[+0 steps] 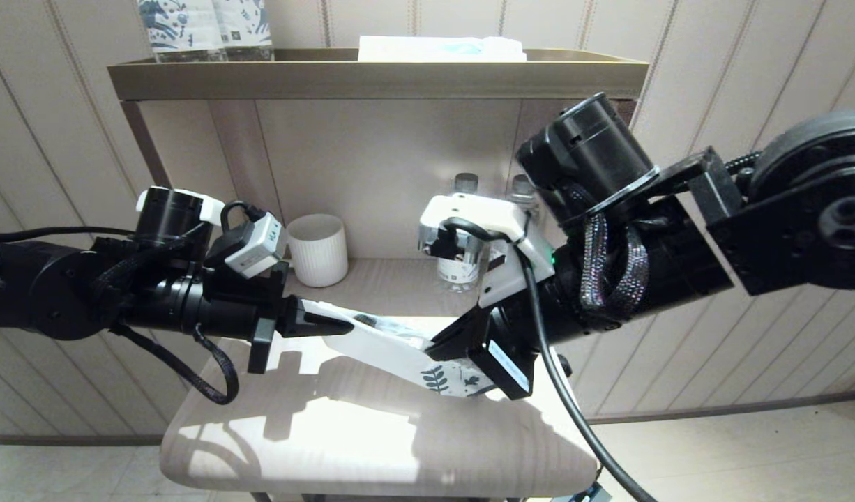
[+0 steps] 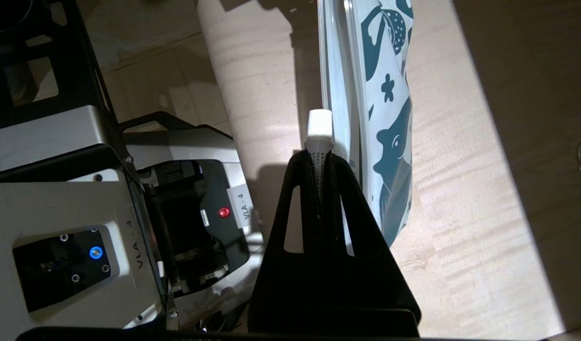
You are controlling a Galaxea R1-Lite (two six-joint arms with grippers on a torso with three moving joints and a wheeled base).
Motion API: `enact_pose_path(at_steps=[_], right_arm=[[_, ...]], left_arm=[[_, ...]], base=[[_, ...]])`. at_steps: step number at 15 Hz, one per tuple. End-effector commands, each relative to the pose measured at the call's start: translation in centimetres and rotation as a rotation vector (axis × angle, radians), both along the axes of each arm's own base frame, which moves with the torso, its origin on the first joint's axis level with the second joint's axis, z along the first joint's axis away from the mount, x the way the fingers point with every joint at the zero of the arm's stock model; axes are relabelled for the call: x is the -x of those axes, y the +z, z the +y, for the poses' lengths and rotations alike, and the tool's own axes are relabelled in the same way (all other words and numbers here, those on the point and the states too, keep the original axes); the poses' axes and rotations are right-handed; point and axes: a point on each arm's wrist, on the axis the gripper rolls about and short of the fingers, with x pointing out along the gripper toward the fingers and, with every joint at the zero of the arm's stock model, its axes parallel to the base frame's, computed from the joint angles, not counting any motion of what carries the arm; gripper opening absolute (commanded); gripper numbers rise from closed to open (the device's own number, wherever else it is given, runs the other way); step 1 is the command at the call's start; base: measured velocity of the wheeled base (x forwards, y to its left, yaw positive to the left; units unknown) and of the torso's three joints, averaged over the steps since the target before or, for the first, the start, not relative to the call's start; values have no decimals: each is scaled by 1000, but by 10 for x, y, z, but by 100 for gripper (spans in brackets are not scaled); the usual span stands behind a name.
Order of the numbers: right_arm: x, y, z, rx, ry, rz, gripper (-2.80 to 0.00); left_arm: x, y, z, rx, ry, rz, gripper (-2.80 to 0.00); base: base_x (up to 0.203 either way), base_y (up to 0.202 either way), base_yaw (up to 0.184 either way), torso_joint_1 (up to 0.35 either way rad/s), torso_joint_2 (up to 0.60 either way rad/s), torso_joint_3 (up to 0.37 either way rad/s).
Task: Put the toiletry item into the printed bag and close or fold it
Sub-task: Place the toothpaste in the storage bag
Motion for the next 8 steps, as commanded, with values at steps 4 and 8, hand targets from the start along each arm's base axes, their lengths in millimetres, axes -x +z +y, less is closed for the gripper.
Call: enact_pose_path(at_steps=[4, 8], right_arm=[[-17, -15, 11, 31, -6, 23, -280], [-15, -7, 10, 13, -4, 2, -280]], left_arm=[[1, 1, 0, 4, -7, -8, -280], [0, 0, 0, 3, -7, -5, -280]], base=[[0, 0, 0, 0, 0, 0], [0, 0, 0, 0, 0, 0]])
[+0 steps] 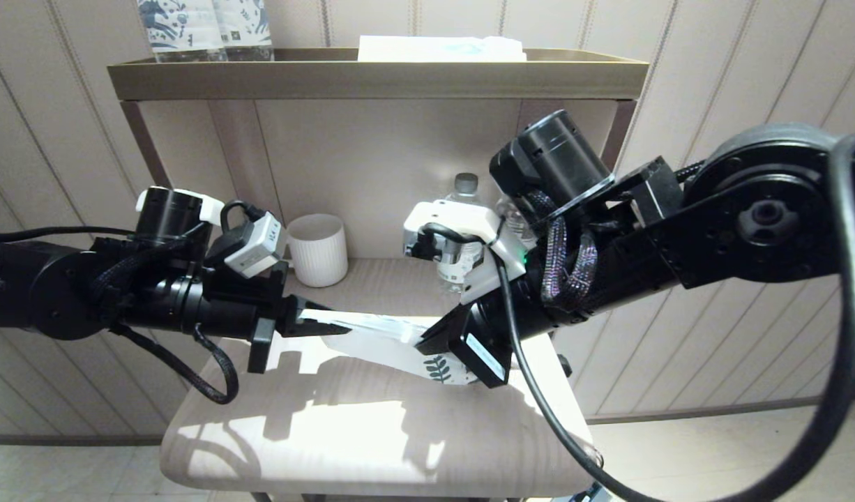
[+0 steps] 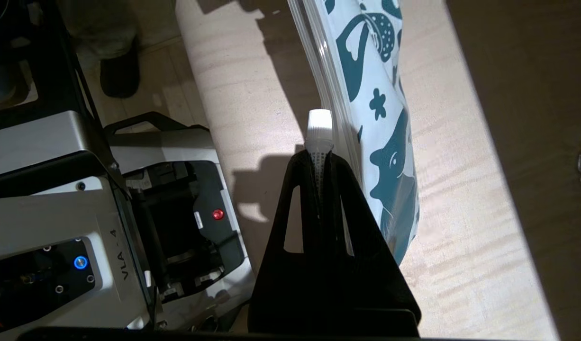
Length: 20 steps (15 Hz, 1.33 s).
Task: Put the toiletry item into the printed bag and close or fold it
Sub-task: Place the toothpaste in the storage bag
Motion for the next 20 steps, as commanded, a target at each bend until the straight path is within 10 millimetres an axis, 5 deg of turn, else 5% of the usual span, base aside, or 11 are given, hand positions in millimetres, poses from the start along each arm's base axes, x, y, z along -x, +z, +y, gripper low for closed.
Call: enact_pose_path(at_steps=[1, 10, 20], right_arm=[[3, 5, -3, -7, 3, -9, -280], [2, 16, -12, -21, -15, -39, -280], [-4, 2, -1, 10, -3, -11, -280]], left_arm=[[0, 0, 0, 3, -6, -4, -280], [5, 3, 1, 6, -8, -12, -280], [7, 5, 0, 8, -15, -15, -280]], base=[[0, 0, 0, 0, 0, 0], [0, 0, 0, 0, 0, 0], [0, 0, 0, 0, 0, 0]])
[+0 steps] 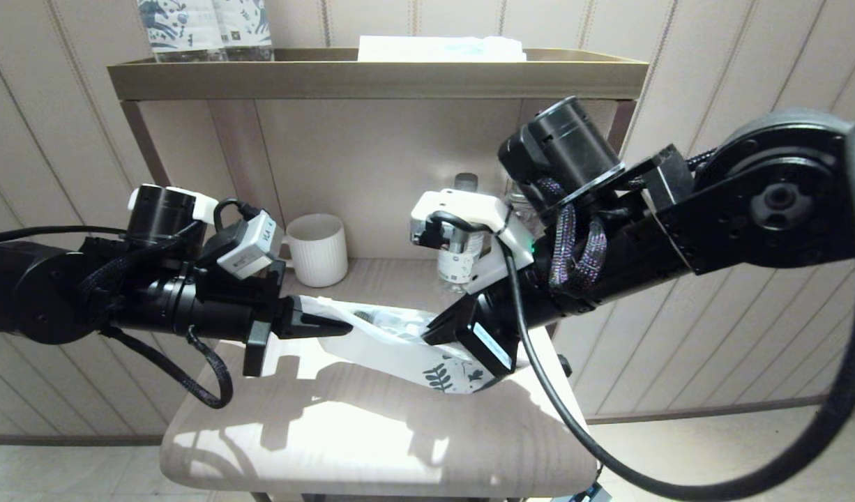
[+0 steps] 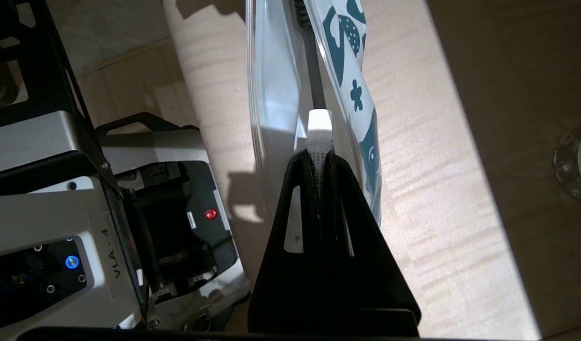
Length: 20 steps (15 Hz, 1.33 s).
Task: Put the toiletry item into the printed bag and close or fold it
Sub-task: Place the toothpaste in the storage bag
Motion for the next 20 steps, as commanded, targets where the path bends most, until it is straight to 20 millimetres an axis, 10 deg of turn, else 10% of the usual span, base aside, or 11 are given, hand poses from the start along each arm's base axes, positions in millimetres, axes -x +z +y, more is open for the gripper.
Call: enact_pose_path(at_steps=[1, 16, 17, 20], right_arm=[[-3, -5, 6, 9, 8, 9, -280], [-3, -11, 17, 3, 27, 12, -280], [-2, -15, 16, 14, 28, 16, 0], [-3, -9, 17, -13, 27, 2, 0]], left_arm=[[0, 1, -1, 2, -8, -1, -280], [0, 0, -2, -1, -12, 16, -280], [0, 0, -2, -1, -12, 14, -280], [0, 1, -2, 0, -12, 13, -280]], base=[[0, 0, 0, 0, 0, 0], [0, 0, 0, 0, 0, 0], [0, 0, 0, 0, 0, 0], [0, 0, 0, 0, 0, 0]])
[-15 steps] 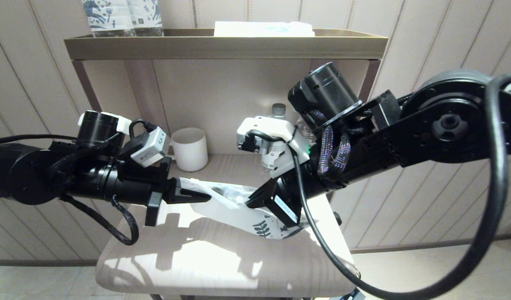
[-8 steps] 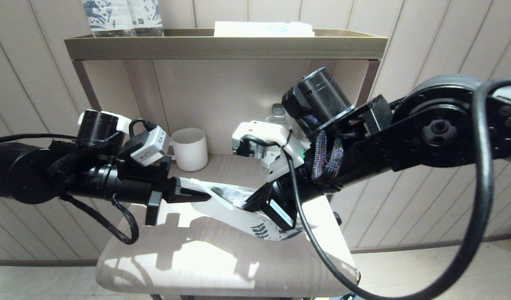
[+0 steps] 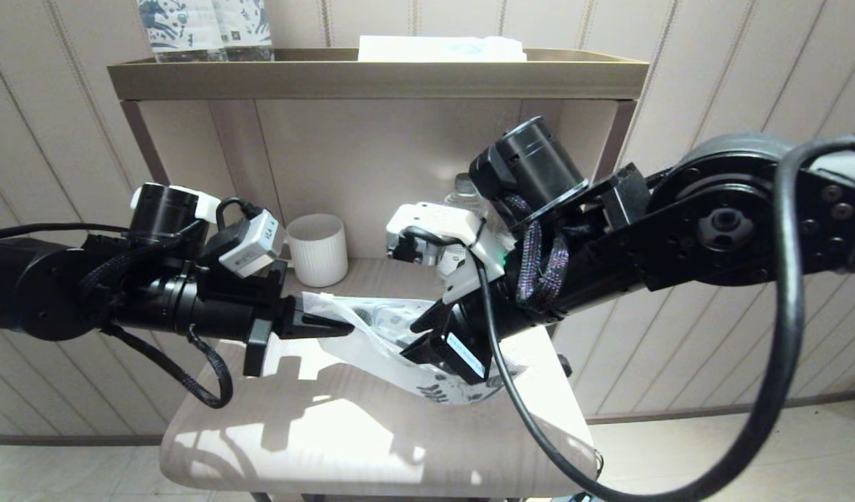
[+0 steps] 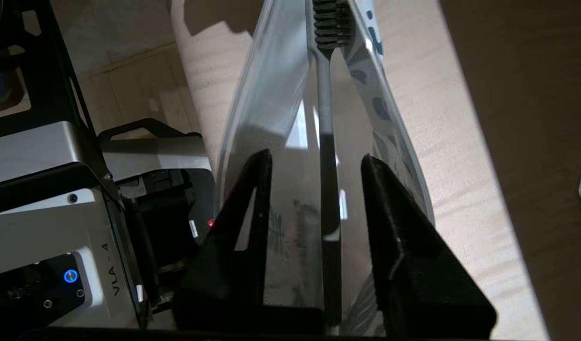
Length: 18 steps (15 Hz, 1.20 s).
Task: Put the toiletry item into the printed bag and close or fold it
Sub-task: Place the toothpaste in the storage bag, then close the strorage bag and place it on the desk
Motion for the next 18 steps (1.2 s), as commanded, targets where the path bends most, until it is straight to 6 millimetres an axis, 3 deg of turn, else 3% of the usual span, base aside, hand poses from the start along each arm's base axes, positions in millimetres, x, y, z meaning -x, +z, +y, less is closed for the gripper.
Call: enact_pose_path(at_steps=[1, 5, 9, 13, 18], right_arm=[[1, 5, -1, -13, 3, -13, 0], [19, 38, -19, -82, 3, -85, 0], [36, 54, -33, -119, 10, -113, 0], [32, 51, -29, -129, 18, -111, 0], [8, 49, 0, -203, 57, -147, 0]], left_arm=[[0, -1, 0, 2, -6, 2, -280], [-1, -6, 0, -3, -5, 20, -280], [2, -2, 1, -30, 2, 136, -280], [-2, 21, 0, -53, 39, 341, -280], [-13, 29, -19, -67, 105, 495, -280]], base=[[0, 0, 0, 0, 0, 0], [0, 0, 0, 0, 0, 0], [0, 0, 0, 0, 0, 0], [0, 0, 0, 0, 0, 0], [0, 0, 0, 0, 0, 0]])
